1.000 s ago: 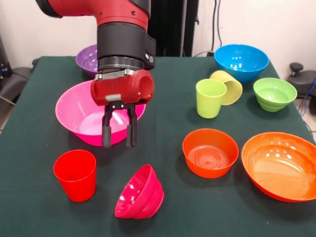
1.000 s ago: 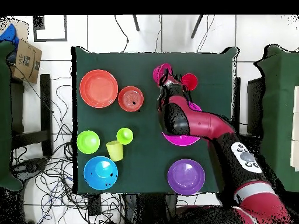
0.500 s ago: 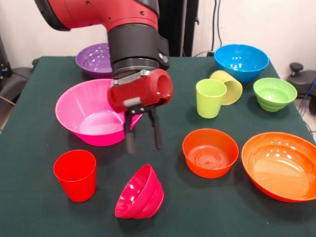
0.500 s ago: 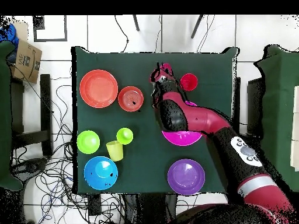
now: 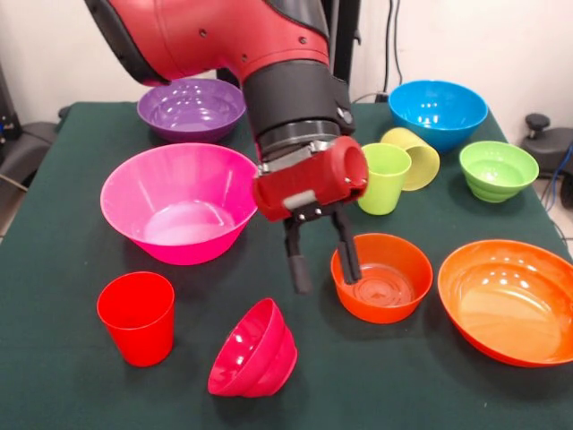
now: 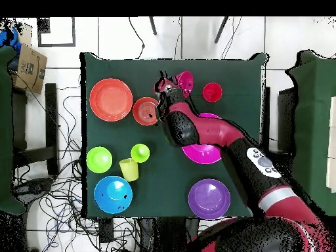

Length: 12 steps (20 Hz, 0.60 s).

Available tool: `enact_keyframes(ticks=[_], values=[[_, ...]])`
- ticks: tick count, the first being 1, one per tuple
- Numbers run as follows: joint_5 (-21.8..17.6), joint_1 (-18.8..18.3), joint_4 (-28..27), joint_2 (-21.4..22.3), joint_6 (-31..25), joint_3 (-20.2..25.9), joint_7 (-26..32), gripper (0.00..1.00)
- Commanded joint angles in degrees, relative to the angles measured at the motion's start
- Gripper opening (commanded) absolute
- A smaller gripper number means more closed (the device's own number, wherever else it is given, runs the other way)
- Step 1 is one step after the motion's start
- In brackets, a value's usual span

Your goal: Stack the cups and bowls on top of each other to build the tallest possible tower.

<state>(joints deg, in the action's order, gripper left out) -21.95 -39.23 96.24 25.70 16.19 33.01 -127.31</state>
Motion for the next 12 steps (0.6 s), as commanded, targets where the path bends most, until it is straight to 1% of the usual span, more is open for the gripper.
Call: enact_keyframes(ticks=[1, 3, 5, 12], values=[[-0.83, 5.86, -3.02, -2.89, -7.84, -6.47, -0.54, 1.00], [-0.24, 7.18, -3.94, -3.09, -7.29, -9.03, -0.55, 1.00], [-0.26, 7.59, -4.41, -3.04, -6.96, -10.34, -0.58, 1.00], [-1.92, 5.36, -4.50, -2.05, -9.33, -9.24, 0.40, 1.00]])
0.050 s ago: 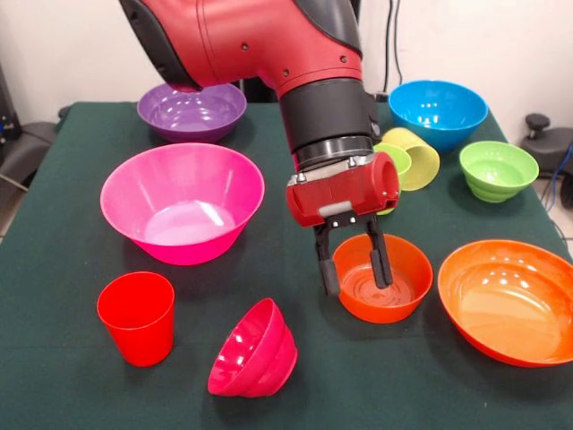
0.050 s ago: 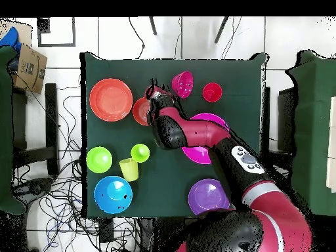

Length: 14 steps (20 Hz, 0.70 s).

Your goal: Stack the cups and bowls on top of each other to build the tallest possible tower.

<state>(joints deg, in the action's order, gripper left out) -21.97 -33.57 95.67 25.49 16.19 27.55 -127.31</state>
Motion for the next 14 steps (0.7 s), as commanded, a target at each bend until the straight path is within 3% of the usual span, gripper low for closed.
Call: enact_keyframes(ticks=[1, 9, 14], values=[[-1.98, -0.58, -3.68, -1.52, -9.79, -3.70, 0.54, 1.00], [-3.13, -3.50, -2.82, 0.18, -13.05, -2.41, 2.52, 1.00], [-4.42, -5.59, -3.34, -1.06, -14.02, -0.68, 3.45, 1.00]])
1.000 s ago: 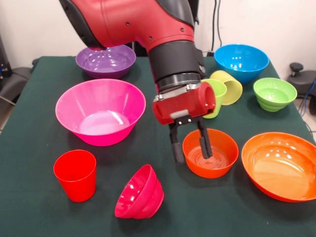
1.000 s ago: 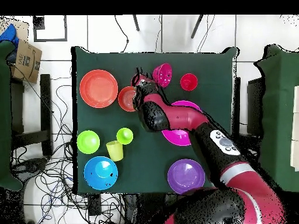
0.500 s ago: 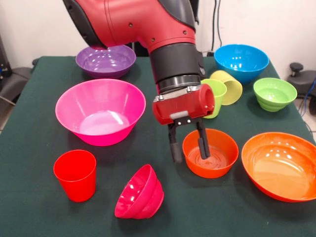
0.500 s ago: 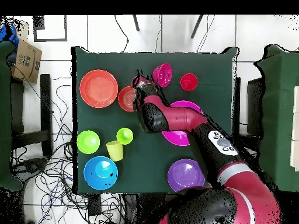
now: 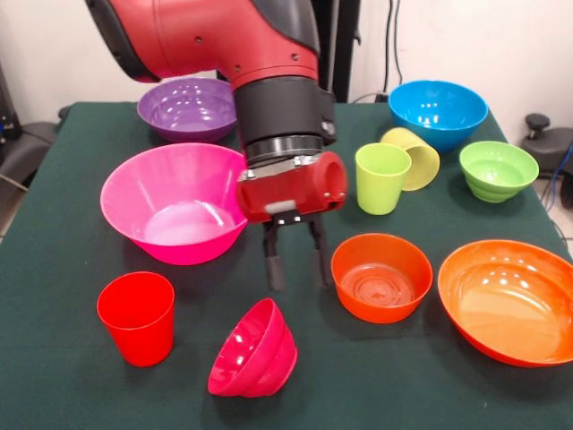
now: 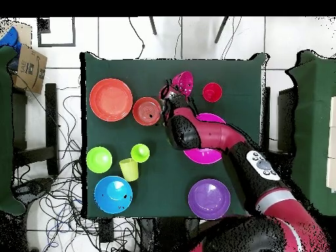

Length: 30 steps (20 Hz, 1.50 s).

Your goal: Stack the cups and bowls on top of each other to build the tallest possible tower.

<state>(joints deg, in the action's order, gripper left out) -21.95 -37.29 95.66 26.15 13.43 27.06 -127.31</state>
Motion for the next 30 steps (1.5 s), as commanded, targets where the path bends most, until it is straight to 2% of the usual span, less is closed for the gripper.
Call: enact_keyframes(ticks=[1, 6, 9, 12, 17, 19, 22, 26, 30], values=[[-4.52, -2.04, -3.80, -2.73, -11.34, 0.02, 3.44, 1.00], [-4.30, -0.52, -5.27, -4.57, -10.71, -1.42, 2.66, 1.00], [-2.79, 2.16, -5.97, -4.84, -10.31, -5.16, 1.46, 1.00], [-2.58, 3.12, -6.47, -5.05, -9.69, -6.40, 0.99, 1.00], [-4.75, 0.35, -4.41, -6.60, -6.87, -1.92, 0.01, 1.00], [-4.69, 1.13, -3.35, -6.23, -5.09, -2.51, -0.94, 1.00], [-3.77, 3.37, -3.96, -6.70, -3.27, -5.19, -1.62, 1.00], [-3.36, 5.84, -7.29, -9.20, -2.26, -8.40, -0.80, 1.00], [-1.36, 9.35, -9.88, -11.79, 0.54, -13.39, -1.49, 1.00]])
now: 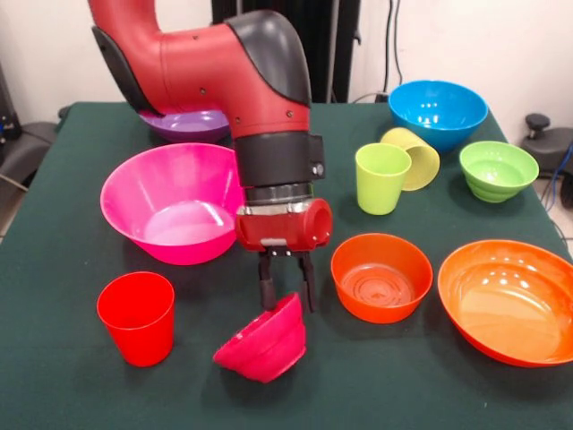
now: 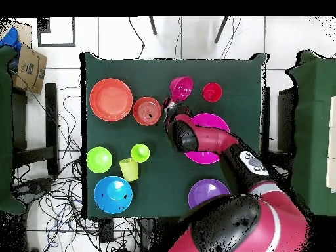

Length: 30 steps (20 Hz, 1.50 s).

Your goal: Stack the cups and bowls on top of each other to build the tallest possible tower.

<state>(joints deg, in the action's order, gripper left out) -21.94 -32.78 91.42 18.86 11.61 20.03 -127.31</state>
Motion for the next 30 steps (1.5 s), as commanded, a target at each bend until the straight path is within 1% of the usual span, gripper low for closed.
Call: enact_keyframes(ticks=[1, 5, 7, 10, 15, 19, 22, 25, 30], values=[[-0.57, 5.78, -6.20, -5.33, 3.65, -7.60, -1.97, 1.00], [1.98, 8.04, -8.09, -8.04, 7.14, -10.15, -3.33, 1.00], [2.71, 8.51, -8.69, -8.94, 8.13, -10.51, -3.68, 1.00], [3.38, 8.84, -8.12, -9.03, 8.99, -10.72, -4.18, 1.00], [3.41, 8.87, -4.91, -6.25, 9.61, -10.43, -5.36, 1.00], [5.93, 11.04, -2.26, -2.48, 10.92, -13.45, -5.96, 1.00], [6.41, 11.38, -1.13, -1.22, 11.20, -13.97, -6.52, 1.00], [7.75, 12.52, 0.40, 0.29, 11.23, -15.45, -7.18, 1.00], [8.30, 13.18, 2.36, 2.75, 11.02, -16.29, -7.62, 1.00]])
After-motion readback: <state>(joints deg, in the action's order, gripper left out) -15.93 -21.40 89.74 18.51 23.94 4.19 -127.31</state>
